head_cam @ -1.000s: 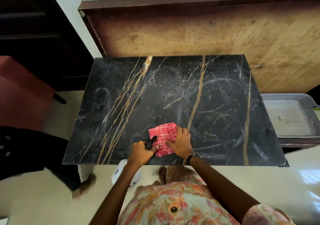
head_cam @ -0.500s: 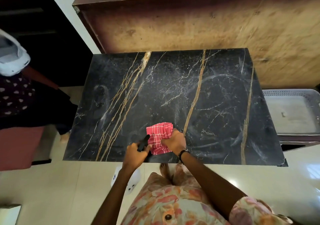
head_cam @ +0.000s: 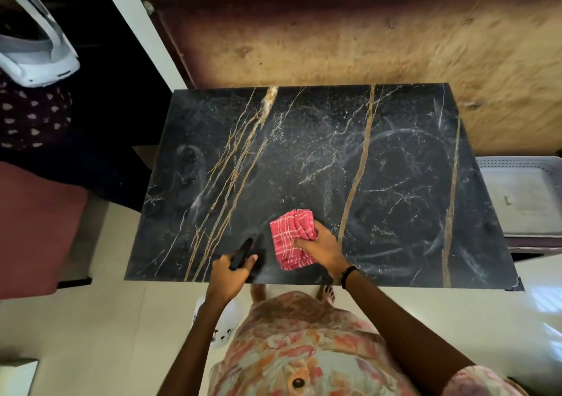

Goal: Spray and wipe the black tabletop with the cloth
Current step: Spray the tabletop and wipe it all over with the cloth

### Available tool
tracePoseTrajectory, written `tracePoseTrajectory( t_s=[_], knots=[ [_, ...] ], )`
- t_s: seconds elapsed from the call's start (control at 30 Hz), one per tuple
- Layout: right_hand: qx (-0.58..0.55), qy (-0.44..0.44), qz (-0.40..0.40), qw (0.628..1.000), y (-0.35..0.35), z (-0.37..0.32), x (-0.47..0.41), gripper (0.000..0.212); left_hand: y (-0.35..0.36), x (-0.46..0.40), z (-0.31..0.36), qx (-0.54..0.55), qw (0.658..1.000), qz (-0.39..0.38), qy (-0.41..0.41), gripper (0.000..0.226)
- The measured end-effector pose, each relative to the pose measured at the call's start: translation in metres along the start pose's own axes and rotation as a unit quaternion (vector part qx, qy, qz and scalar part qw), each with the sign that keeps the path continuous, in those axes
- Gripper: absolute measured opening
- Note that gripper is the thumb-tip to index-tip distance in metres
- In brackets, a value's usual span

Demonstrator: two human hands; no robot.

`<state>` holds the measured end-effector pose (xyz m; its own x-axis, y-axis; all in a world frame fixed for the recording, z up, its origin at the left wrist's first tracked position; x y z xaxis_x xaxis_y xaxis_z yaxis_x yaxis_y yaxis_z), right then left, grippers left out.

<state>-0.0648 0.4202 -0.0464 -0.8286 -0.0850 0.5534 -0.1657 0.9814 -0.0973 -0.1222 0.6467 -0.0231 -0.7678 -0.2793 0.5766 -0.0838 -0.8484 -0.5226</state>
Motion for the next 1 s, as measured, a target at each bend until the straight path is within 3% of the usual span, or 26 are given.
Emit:
tracePoseTrajectory(
  t_s=[0.1,0.2,0.33,0.4,0.53,0.63,0.73,0.9,1.0],
  knots=[
    [0.068,-0.062,0.016,0.996,0.011,-0.024,0.0,0.036,-0.024,-0.003,-0.009,0.015,1.0,-0.002,-0.001,0.028],
    [0.21,-0.177,0.039,0.961,0.043,-0.06,0.006,0.031,-0.055,-0.011,-0.024,0.03,0.999,0.013,0.001,0.021],
    [0.391,-0.413,0.067,0.82,0.12,-0.099,0.036,0.034,-0.095,-0.021,-0.044,0.055,0.998,0.038,-0.005,0.028],
    [0.437,-0.474,0.018,0.764,0.163,-0.084,0.047,0.039,-0.112,-0.026,-0.056,0.057,0.997,0.052,-0.015,0.027],
    [0.556,-0.408,-0.115,0.715,0.211,-0.016,0.033,0.05,-0.133,-0.036,-0.074,0.068,0.996,0.052,-0.021,0.024],
    [0.56,-0.356,-0.181,0.726,0.206,-0.004,0.029,0.06,-0.137,-0.044,-0.086,0.061,0.997,0.041,-0.022,0.02],
    [0.564,-0.357,-0.172,0.724,0.197,-0.007,0.03,0.07,-0.137,-0.049,-0.102,0.06,0.997,0.024,-0.047,0.031],
    [0.603,-0.387,-0.172,0.677,0.213,-0.002,0.023,0.063,-0.143,-0.048,-0.109,0.089,0.994,0.026,-0.058,0.021],
    [0.616,-0.367,-0.194,0.669,0.221,0.012,0.012,0.066,-0.148,-0.045,-0.113,0.092,0.995,0.021,-0.027,0.015]
  ],
)
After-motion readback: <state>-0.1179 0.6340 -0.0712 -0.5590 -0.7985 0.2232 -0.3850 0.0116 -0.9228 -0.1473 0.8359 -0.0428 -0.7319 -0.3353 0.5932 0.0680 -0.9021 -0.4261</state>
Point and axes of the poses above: each hand's wrist, its own x-axis away from the middle knuckle, its own y-axis out of the palm, z = x × y, the point moved 10 cm from there along -x, towards the middle knuckle, and after that the axes turned 3 degrees about -x, right-handed, at the moved point
